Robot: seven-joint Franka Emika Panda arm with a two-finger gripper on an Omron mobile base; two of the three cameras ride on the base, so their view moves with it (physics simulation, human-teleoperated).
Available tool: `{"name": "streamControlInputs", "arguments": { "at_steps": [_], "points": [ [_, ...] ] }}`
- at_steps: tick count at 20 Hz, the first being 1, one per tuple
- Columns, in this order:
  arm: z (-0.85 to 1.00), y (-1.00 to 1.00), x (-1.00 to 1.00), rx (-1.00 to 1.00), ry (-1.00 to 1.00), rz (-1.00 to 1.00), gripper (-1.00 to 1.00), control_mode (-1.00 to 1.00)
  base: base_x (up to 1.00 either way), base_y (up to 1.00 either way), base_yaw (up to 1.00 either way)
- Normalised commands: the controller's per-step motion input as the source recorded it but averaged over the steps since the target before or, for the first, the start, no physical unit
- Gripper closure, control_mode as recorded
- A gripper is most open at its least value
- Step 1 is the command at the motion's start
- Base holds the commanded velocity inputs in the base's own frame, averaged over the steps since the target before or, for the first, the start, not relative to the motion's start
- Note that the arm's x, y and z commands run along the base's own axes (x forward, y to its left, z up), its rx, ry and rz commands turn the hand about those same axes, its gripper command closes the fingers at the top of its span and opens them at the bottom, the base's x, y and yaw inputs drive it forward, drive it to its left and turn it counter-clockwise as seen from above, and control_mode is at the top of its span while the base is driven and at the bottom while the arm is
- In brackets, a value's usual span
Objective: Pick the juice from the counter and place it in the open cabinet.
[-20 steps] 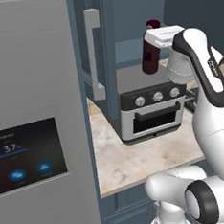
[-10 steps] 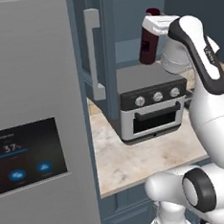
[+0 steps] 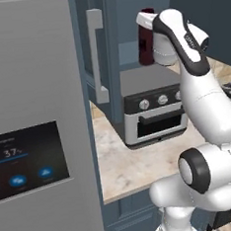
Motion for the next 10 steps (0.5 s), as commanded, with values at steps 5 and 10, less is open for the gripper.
{"name": "streamControlInputs", "arguments": {
  "at_steps": [5, 10],
  "points": [
    [0.19, 0.02, 0.34, 0.01, 0.04, -0.05, 1.00, -1.00, 0.00, 0.00, 0.00],
    [0.03, 0.00, 0.11, 0.00, 0.00, -0.01, 1.00, -1.00, 0.00, 0.00, 0.00]
  ]
}}
